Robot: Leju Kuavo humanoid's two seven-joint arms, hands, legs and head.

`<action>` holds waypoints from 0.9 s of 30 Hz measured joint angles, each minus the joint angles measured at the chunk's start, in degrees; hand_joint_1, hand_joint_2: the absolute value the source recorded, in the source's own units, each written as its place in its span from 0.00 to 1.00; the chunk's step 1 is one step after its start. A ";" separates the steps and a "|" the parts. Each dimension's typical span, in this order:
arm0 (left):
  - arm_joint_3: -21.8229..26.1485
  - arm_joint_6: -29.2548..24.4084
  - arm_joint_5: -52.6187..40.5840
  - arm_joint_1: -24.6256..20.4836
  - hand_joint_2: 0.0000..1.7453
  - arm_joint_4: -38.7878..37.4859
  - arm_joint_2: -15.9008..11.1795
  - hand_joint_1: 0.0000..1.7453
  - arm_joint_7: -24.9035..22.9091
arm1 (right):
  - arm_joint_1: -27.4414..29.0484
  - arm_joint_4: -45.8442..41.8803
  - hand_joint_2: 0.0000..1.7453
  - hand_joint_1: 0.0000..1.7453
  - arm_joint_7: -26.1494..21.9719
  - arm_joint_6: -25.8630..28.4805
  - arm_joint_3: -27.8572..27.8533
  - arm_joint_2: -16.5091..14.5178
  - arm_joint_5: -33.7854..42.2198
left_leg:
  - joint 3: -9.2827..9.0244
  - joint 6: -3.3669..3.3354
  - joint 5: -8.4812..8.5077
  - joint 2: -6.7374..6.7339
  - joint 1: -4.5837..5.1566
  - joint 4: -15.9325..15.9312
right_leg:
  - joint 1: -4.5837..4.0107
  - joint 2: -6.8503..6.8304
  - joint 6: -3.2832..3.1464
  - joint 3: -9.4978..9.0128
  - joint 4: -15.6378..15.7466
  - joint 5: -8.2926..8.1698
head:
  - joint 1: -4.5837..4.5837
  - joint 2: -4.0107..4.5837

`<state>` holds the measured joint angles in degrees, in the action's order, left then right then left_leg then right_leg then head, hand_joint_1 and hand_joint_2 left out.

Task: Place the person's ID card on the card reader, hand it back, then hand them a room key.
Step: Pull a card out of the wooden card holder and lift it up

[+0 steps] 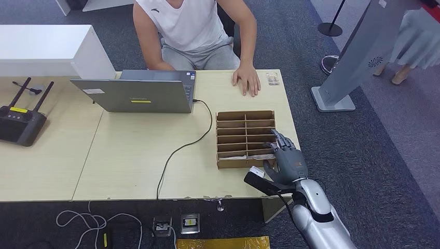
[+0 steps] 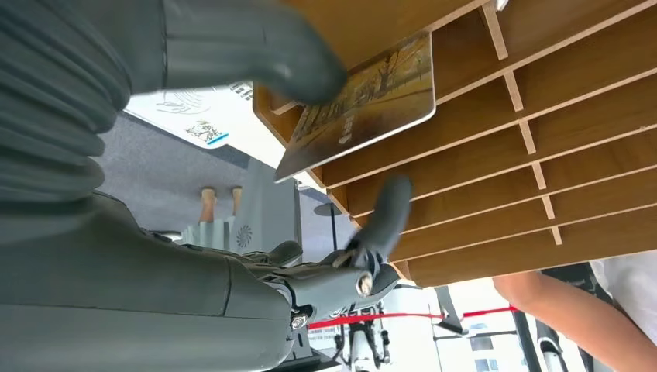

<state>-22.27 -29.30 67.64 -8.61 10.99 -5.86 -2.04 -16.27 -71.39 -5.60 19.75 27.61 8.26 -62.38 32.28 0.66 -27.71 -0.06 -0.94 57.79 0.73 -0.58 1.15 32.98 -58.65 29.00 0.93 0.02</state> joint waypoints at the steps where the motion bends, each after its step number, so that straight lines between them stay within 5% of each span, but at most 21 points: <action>1: 0.00 0.01 -0.01 0.00 0.00 0.00 0.00 0.00 -0.02 | 0.00 0.01 1.00 1.00 0.02 -0.23 0.00 0.00 0.08 | 0.00 0.00 0.00 0.00 0.00 0.00 | 0.00 0.00 0.00 0.00 0.00 0.00 | 0.00 0.00; 27: 0.02 0.19 -0.35 0.00 0.00 0.00 -0.01 0.00 -0.12 | -0.92 0.79 1.00 1.00 0.11 -0.49 0.00 -0.06 0.68 | 0.01 0.00 0.00 0.00 0.00 0.00 | 0.00 0.00 0.00 0.00 -0.01 0.00 | 0.00 0.00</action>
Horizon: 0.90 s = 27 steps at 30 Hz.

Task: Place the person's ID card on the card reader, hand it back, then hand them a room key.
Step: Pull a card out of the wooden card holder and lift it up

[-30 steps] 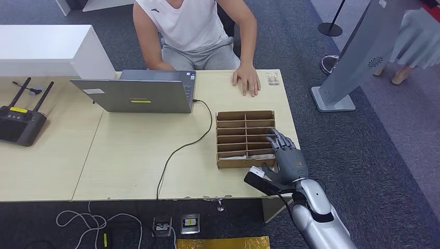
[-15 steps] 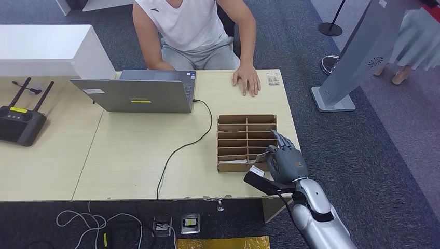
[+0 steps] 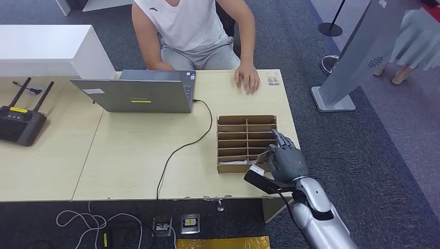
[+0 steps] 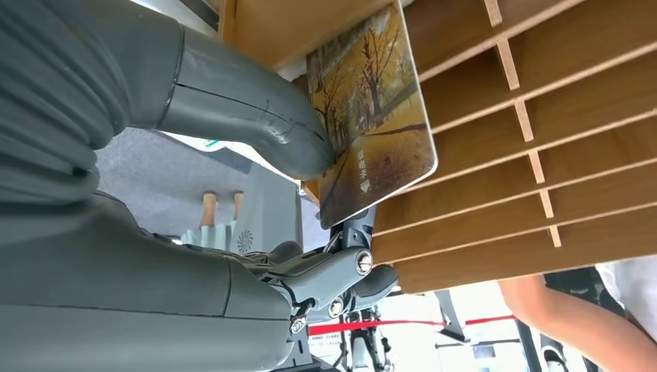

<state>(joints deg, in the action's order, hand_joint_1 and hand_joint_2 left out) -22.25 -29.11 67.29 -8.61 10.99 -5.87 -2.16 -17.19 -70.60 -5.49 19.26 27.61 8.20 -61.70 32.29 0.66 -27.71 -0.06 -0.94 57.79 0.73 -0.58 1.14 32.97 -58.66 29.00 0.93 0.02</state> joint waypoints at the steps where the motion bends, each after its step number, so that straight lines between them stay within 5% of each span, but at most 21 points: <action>1: 0.00 -0.01 0.00 0.00 0.00 0.00 0.01 0.00 0.00 | -0.19 0.00 1.00 1.00 -0.04 0.27 -0.01 -0.01 0.21 | 0.00 0.00 0.00 0.00 0.00 0.00 | 0.00 0.00 0.00 0.00 0.00 0.00 | 0.00 0.00; 14: 0.33 -1.70 1.10 0.02 0.00 0.00 0.01 0.00 0.98 | -9.32 -3.74 1.00 1.00 -1.37 -0.59 -4.82 -0.16 9.39 | -0.04 0.01 0.02 0.00 0.01 0.01 | 0.01 0.00 0.01 -0.01 -0.01 -0.01 | -0.01 0.00; 27: 1.22 -1.86 1.37 0.02 0.00 0.00 -0.02 0.00 1.15 | -14.80 -10.55 1.00 1.00 -2.44 -3.37 -8.58 -0.04 9.79 | -0.01 0.01 0.02 0.00 0.00 0.01 | 0.00 0.00 0.01 -0.02 -0.02 -0.01 | -0.01 0.00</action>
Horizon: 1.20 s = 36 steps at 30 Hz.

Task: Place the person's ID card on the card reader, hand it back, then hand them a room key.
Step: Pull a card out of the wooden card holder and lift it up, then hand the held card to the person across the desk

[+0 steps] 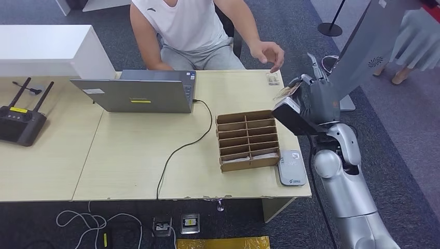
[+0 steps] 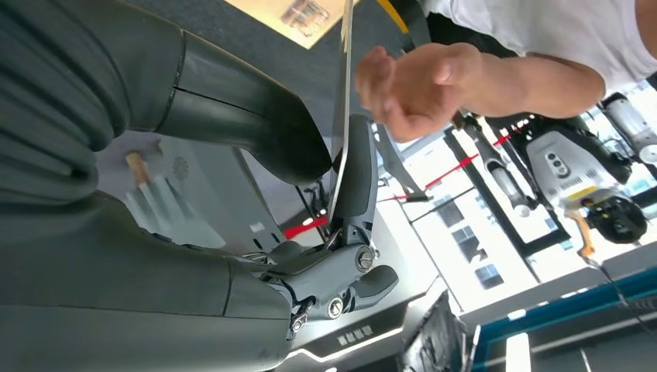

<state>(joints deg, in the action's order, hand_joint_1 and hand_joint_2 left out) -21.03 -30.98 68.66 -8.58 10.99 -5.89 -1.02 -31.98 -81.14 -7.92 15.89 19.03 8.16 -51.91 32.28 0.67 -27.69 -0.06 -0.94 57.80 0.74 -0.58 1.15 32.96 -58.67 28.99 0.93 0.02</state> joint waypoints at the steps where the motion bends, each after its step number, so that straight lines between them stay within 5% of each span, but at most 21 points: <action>1: 0.07 0.05 -0.11 0.00 0.00 0.00 -0.01 0.00 0.01 | -0.51 0.06 1.00 1.00 -0.38 0.06 0.07 -0.13 -0.46 | 0.01 0.00 0.00 0.00 0.00 0.00 | 0.00 0.00 0.00 0.00 0.00 0.00 | 0.01 0.00; 8: 0.15 0.74 -1.66 -0.13 0.00 0.00 -0.26 0.00 0.01 | -7.46 5.80 1.00 1.00 -4.48 2.90 0.57 -2.09 -2.65 | 0.06 0.01 0.01 0.02 0.00 0.00 | 0.00 -0.01 0.00 0.02 -0.03 0.00 | 0.01 0.00; 18: 0.08 0.18 -4.17 -1.63 0.00 0.03 -0.36 0.00 -1.14 | -23.70 29.66 1.00 1.00 -7.78 6.60 1.80 -5.60 -2.83 | 0.12 -0.02 0.05 0.23 0.00 0.01 | 0.00 -0.26 0.00 0.04 -0.03 0.00 | 0.01 0.00; 32: -0.20 -0.16 -4.67 -2.81 0.00 0.09 -0.61 0.00 -2.52 | -29.54 46.39 1.00 1.00 -6.97 6.55 3.32 -9.07 -6.58 | 0.13 -0.02 0.05 0.25 -0.01 0.01 | -0.01 -0.27 -0.01 0.06 -0.03 0.00 | 0.01 0.00; 34: -0.20 -0.09 -4.56 -2.80 0.00 0.10 -0.69 0.00 -2.53 | -29.78 47.74 1.00 0.94 -6.81 6.56 3.53 -9.54 -6.68 | 0.13 -0.02 0.06 0.25 -0.01 0.01 | -0.01 -0.28 -0.01 0.06 -0.03 0.00 | 0.01 0.00; 36: -0.20 -0.01 -4.50 -2.80 0.00 0.10 -0.78 0.00 -2.57 | -29.93 48.94 1.00 0.49 -6.68 6.59 3.70 -9.98 -6.73 | 0.13 -0.02 0.06 0.25 -0.01 0.01 | -0.01 -0.29 -0.01 0.05 -0.03 0.00 | 0.01 0.00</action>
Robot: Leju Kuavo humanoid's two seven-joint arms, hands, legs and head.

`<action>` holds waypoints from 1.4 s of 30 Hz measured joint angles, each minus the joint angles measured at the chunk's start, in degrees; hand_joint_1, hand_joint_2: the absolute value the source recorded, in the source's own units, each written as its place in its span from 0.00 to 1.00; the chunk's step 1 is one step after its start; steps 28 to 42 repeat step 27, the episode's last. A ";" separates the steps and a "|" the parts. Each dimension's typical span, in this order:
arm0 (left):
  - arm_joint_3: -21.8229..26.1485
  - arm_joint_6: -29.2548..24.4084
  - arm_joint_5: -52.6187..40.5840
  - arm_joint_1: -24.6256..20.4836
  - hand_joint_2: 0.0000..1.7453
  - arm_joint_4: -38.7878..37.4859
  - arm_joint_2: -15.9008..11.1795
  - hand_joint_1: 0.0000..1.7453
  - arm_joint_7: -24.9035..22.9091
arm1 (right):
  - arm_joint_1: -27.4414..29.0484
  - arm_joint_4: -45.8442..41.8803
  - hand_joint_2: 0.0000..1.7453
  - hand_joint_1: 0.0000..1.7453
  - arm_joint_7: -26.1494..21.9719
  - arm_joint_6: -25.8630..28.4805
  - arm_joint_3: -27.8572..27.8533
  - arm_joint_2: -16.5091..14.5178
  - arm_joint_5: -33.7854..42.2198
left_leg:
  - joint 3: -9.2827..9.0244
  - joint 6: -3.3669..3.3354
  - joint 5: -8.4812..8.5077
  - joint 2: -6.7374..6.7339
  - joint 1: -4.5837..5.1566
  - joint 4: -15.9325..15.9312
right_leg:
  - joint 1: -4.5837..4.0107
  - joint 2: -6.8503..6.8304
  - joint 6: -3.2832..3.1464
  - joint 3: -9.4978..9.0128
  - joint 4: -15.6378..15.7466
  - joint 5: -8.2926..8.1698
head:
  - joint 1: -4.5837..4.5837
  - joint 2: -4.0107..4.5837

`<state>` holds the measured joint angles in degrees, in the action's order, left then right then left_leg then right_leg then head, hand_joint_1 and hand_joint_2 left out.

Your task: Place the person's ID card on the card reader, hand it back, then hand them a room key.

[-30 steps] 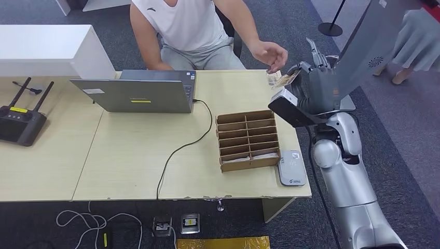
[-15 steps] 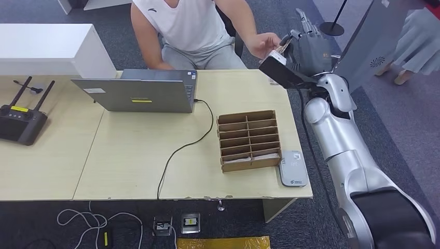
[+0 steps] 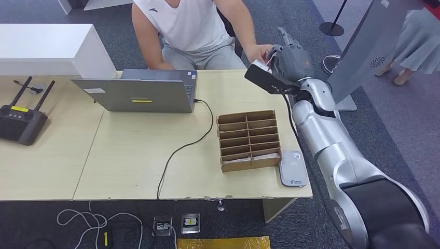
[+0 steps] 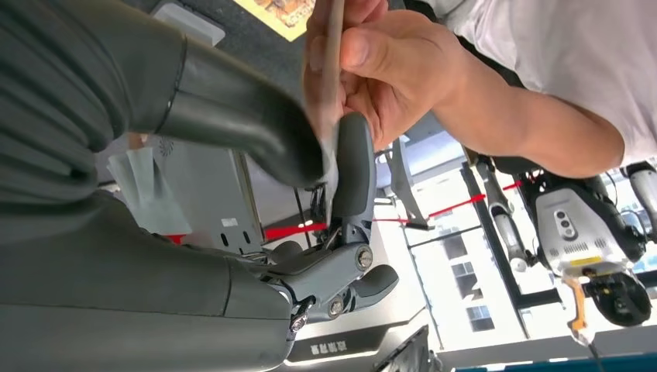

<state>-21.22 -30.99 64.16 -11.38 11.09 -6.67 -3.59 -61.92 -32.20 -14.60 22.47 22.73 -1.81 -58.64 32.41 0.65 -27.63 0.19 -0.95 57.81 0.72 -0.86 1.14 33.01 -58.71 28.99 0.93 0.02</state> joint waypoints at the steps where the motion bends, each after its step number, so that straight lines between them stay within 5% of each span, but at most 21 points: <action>1: 0.00 0.04 0.02 0.00 0.00 0.00 -0.03 0.00 -0.02 | -0.06 0.47 1.00 0.27 0.03 0.02 0.07 -0.16 0.00 | 0.00 0.00 0.00 0.00 0.00 0.00 | 0.00 0.00 0.00 0.00 0.00 0.00 | -0.01 0.00; 2: 0.00 0.07 0.04 0.00 0.00 -0.01 -0.05 0.00 -0.03 | -0.11 0.81 1.00 0.04 0.04 0.04 0.12 -0.28 0.00 | 0.00 0.00 0.00 0.00 0.00 0.00 | 0.00 0.00 0.00 0.00 0.00 0.00 | -0.01 0.00; 3: 0.00 0.09 0.05 0.00 0.00 -0.01 -0.06 0.00 -0.04 | -0.14 1.00 1.00 0.00 0.04 0.05 0.15 -0.34 0.00 | 0.00 0.00 0.00 0.00 0.00 0.00 | 0.00 0.00 0.00 0.00 0.00 0.00 | -0.02 0.00; 14: 0.00 0.28 0.25 0.12 0.00 -0.01 -0.40 0.00 -0.04 | -1.19 4.71 1.00 0.00 -0.43 3.95 0.57 -1.74 1.10 | 0.00 0.00 0.00 0.00 0.00 0.01 | 0.00 0.01 0.00 0.01 0.00 0.00 | 0.01 0.00; 24: 0.00 -0.83 0.81 0.36 0.00 -0.01 -0.36 0.00 0.03 | -3.56 4.62 1.00 0.00 -3.16 16.64 -0.22 -0.95 -3.81 | -0.07 0.00 0.00 -0.02 0.01 0.03 | 0.01 0.06 0.00 0.00 0.01 0.00 | 0.01 0.00; 27: 0.00 -1.16 1.13 0.60 0.00 -0.01 -0.32 0.00 0.07 | -3.49 2.13 1.00 0.00 -4.96 17.29 -2.39 -0.31 -11.73 | -0.08 0.00 0.00 -0.05 0.01 0.04 | 0.01 0.14 0.00 0.01 0.01 -0.01 | 0.00 0.00; 42: 0.00 -1.16 1.13 0.60 0.00 -0.01 -0.32 0.00 0.07 | -3.49 2.13 1.00 0.00 -4.96 17.29 -2.39 -0.31 -11.73 | -0.08 0.00 0.00 -0.05 0.01 0.04 | 0.01 0.14 0.00 0.01 0.01 -0.01 | 0.00 0.00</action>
